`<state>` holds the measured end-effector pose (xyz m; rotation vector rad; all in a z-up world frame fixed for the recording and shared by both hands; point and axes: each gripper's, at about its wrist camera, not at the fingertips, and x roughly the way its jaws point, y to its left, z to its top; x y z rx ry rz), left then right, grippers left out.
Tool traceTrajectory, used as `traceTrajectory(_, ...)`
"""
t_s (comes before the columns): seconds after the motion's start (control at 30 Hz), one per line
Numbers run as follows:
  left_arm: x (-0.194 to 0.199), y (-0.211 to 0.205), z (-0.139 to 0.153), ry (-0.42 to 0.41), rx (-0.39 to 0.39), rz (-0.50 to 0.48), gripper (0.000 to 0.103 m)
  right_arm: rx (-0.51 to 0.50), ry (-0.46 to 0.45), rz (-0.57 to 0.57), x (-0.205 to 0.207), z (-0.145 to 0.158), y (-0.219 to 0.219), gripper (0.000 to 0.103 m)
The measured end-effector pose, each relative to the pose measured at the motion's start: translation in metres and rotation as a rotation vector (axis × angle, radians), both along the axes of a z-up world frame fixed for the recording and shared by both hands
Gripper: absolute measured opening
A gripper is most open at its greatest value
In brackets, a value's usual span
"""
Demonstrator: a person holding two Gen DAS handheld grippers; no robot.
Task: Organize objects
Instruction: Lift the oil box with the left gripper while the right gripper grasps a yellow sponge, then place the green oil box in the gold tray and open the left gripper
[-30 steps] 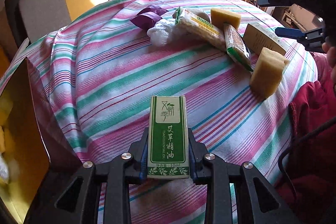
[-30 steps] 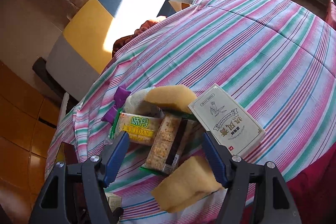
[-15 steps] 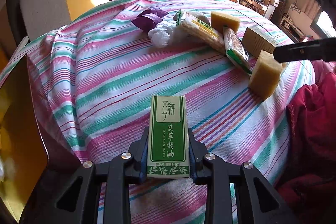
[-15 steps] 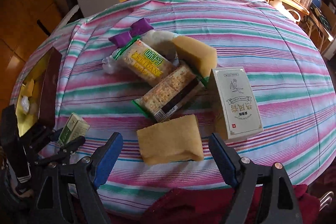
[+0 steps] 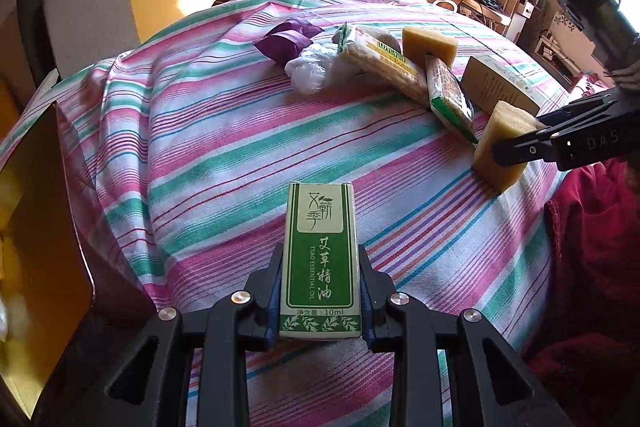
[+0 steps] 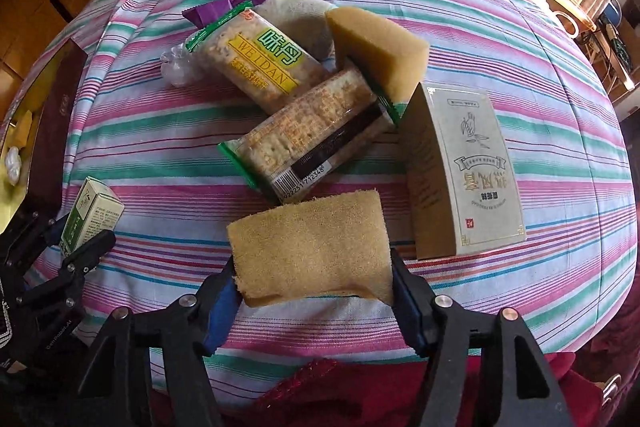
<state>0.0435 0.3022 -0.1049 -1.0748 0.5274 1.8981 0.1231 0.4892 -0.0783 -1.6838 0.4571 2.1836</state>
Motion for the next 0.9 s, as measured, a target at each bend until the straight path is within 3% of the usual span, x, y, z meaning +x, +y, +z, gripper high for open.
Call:
traceTrajectory(0.27,0.004,-0.049,0.045,-0.001,0.106,0.023,0.031,-0.029,0.008,-0.026,0.007,-0.001,0.008,0.067)
traceTrajectory(0.5,-0.046,-0.14,0.078,-0.008,0.171,0.273,0.031,-0.028,0.008,-0.026,0.01,0.002,0.005,0.067)
traceTrajectory(0.73,-0.112,-0.239,0.061,-0.021,0.081,0.595,0.031,-0.034,0.014,-0.033,0.002,-0.001,0.002,0.067)
traceTrajectory(0.9,-0.128,-0.267,0.037,-0.042,0.02,0.696,0.031,-0.035,0.015,-0.035,0.002,-0.001,0.002,0.067)
